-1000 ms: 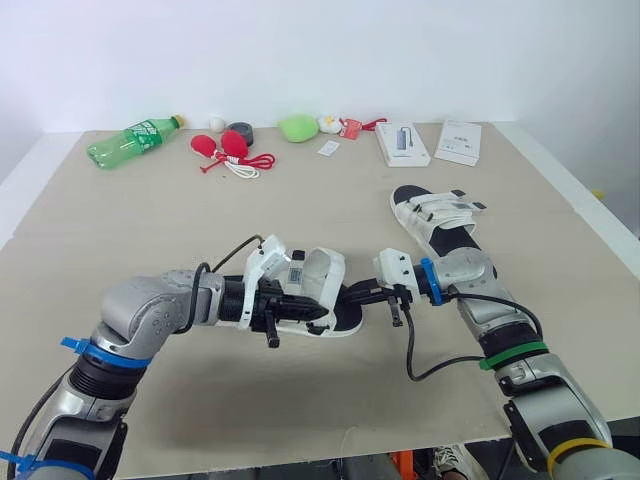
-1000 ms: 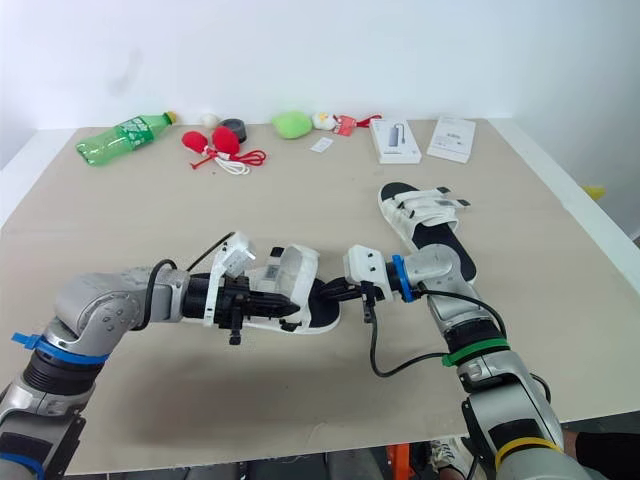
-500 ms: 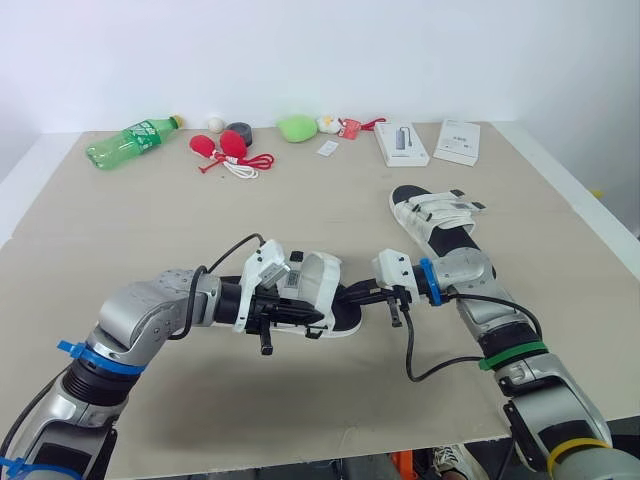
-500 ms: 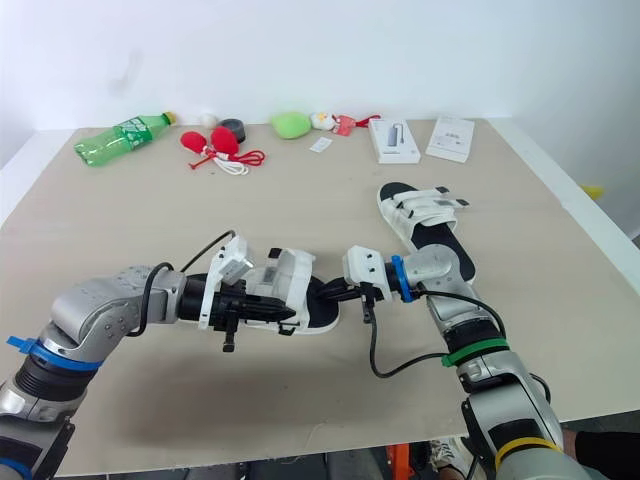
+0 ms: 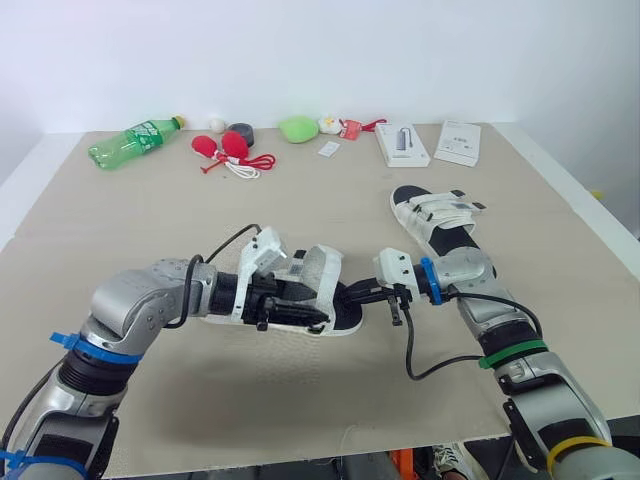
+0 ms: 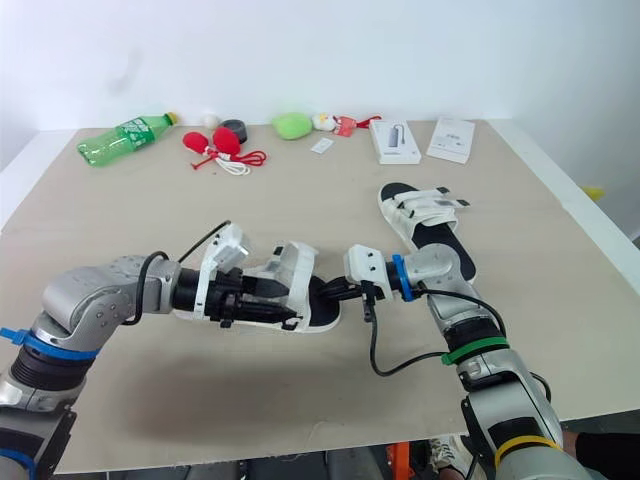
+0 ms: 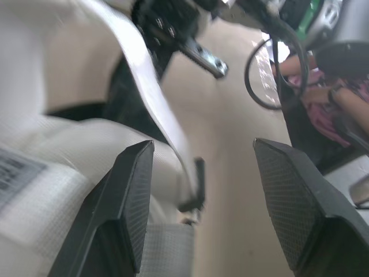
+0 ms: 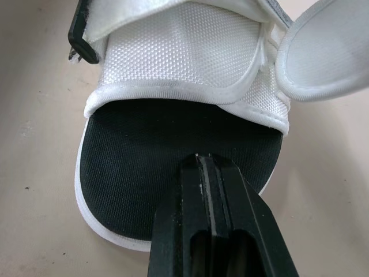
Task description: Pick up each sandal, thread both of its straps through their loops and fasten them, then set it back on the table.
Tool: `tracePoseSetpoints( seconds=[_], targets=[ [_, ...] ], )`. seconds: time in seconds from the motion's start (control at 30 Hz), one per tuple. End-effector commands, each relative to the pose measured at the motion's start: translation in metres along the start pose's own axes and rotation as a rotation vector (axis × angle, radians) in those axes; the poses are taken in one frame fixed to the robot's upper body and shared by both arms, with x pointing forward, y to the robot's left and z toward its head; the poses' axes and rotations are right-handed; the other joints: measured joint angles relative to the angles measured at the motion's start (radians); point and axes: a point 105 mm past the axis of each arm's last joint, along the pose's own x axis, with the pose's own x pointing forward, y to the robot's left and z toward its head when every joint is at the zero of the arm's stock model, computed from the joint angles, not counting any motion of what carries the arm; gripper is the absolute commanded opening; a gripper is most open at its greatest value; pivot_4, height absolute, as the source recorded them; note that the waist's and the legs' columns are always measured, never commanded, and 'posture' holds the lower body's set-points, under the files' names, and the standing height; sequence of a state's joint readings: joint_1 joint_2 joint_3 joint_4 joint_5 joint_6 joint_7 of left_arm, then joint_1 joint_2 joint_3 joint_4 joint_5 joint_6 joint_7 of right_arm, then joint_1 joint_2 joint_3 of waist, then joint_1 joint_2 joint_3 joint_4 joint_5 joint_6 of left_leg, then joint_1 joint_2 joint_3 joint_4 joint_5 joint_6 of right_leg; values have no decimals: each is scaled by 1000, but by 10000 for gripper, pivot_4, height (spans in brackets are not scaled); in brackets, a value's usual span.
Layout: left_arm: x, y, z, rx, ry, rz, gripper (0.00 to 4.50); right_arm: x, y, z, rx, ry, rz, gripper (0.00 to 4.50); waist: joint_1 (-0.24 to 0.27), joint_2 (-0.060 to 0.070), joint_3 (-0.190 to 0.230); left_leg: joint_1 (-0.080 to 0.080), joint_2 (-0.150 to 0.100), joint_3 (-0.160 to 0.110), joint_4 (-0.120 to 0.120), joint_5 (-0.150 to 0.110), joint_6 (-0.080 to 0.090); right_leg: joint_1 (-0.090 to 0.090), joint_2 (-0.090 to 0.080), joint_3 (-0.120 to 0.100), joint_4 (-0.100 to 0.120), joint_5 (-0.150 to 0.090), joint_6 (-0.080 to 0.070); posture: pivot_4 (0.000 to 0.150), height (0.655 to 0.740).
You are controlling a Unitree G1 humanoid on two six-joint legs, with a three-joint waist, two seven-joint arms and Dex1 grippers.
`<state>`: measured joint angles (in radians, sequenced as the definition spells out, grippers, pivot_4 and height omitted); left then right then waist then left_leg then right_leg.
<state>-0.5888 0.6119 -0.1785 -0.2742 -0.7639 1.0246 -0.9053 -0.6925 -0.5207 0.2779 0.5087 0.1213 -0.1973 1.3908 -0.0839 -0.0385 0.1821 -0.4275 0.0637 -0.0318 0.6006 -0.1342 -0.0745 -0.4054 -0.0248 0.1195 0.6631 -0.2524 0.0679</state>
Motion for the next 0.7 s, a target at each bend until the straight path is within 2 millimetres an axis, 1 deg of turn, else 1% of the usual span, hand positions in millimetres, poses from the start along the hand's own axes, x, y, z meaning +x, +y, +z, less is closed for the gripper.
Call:
tracePoseSetpoints(
  seconds=[0.03,0.1,0.2,0.3,0.33,0.37,0.4,0.43,0.47,0.57,0.7],
  targets=[
    [2,14,21,82,-29,66,28772,0,11,-24,67,92,32,0,0,0,0,0,0,0,0,0,0,0,0,0,0,0,0,1500,7400],
    [6,16,23,90,-29,68,28772,0,11,-24,68,92,29,0,0,0,0,0,0,0,0,0,0,1,0,0,0,0,0,1500,7400],
    [11,18,32,96,-53,59,28772,-1,11,-24,70,92,25,0,0,0,0,-1,0,0,0,0,0,3,0,0,0,0,0,1500,7400],
    [14,16,36,107,-59,29,28772,-2,11,-25,72,94,20,0,0,0,0,-1,0,0,0,0,0,3,0,0,0,0,1,1500,7400],
    [15,14,36,108,-58,9,23701,-2,11,-25,73,95,19,0,0,0,0,-1,0,0,0,0,0,3,0,0,0,0,1,1500,7400],
    [16,12,36,115,-53,-6,22847,-2,12,-25,74,95,18,0,0,0,0,-1,0,0,0,0,0,3,0,0,0,0,1,1500,7400],
    [17,10,36,121,-47,-19,19078,-3,12,-26,75,96,16,0,0,0,0,-1,0,0,0,0,0,3,0,0,0,0,1,1500,7400],
    [18,9,36,127,-42,-29,14236,-3,12,-26,76,96,15,0,0,0,0,-1,0,0,0,0,0,3,0,0,0,0,1,1500,7400],
    [18,8,34,129,-38,-36,11877,-3,13,-26,76,97,15,0,0,0,0,-1,0,0,0,0,0,3,0,0,0,0,1,1500,7400],
    [19,7,26,135,-10,-46,1760,-4,14,-27,79,98,13,0,0,0,0,-1,0,0,0,0,0,3,0,0,0,0,1,1500,7400],
    [18,2,15,133,17,-65,1760,-4,15,-28,82,99,10,0,0,0,0,-1,0,0,0,0,0,3,0,0,0,0,1,1500,7400]
  ],
)
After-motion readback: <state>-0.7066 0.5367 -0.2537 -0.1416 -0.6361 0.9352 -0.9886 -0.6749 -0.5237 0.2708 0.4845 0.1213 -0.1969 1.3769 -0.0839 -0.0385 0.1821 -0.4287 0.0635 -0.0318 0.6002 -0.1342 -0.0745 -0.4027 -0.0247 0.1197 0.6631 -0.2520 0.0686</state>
